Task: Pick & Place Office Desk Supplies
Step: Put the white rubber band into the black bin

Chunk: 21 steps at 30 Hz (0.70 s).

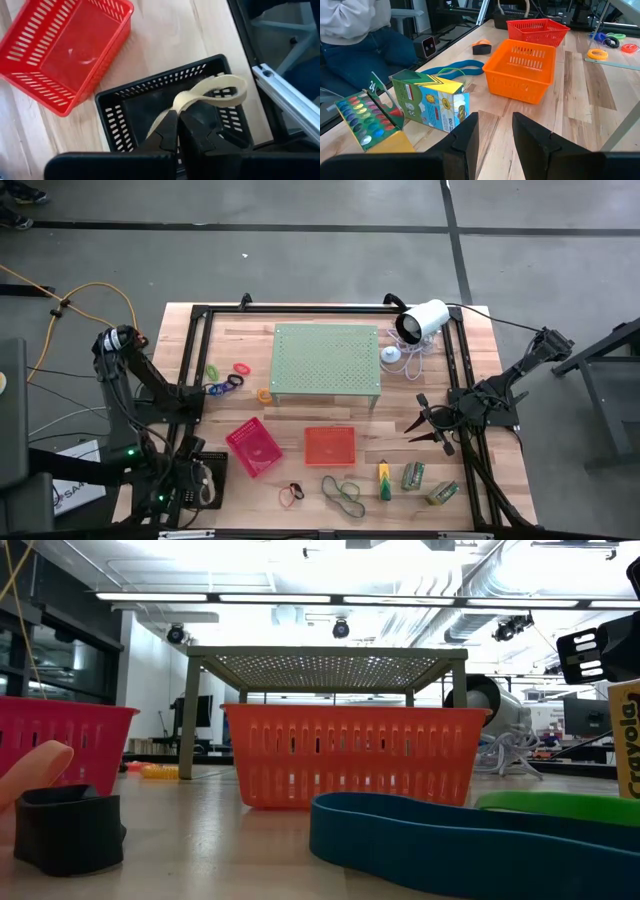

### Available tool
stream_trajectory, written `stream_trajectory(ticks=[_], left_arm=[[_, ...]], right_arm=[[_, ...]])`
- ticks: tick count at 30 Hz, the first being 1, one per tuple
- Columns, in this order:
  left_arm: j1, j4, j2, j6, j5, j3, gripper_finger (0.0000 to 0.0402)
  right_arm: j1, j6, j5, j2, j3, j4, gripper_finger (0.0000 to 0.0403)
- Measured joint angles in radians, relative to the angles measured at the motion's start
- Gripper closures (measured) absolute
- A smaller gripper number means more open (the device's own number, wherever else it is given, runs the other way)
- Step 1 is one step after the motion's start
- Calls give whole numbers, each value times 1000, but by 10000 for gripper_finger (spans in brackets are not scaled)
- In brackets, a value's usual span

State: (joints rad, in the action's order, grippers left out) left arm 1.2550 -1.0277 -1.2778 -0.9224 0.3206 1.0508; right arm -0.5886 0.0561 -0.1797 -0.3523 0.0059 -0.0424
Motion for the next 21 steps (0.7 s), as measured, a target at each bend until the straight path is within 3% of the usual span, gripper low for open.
stream_trajectory(ticks=[11, 21], left_arm=[[0, 95, 0, -47, -24, -106, 401], [0, 118, 0, -49, -47, -114, 397]], right_arm=[[0, 0, 0, 0, 0, 0, 296], [0, 0, 0, 0, 0, 0, 296]])
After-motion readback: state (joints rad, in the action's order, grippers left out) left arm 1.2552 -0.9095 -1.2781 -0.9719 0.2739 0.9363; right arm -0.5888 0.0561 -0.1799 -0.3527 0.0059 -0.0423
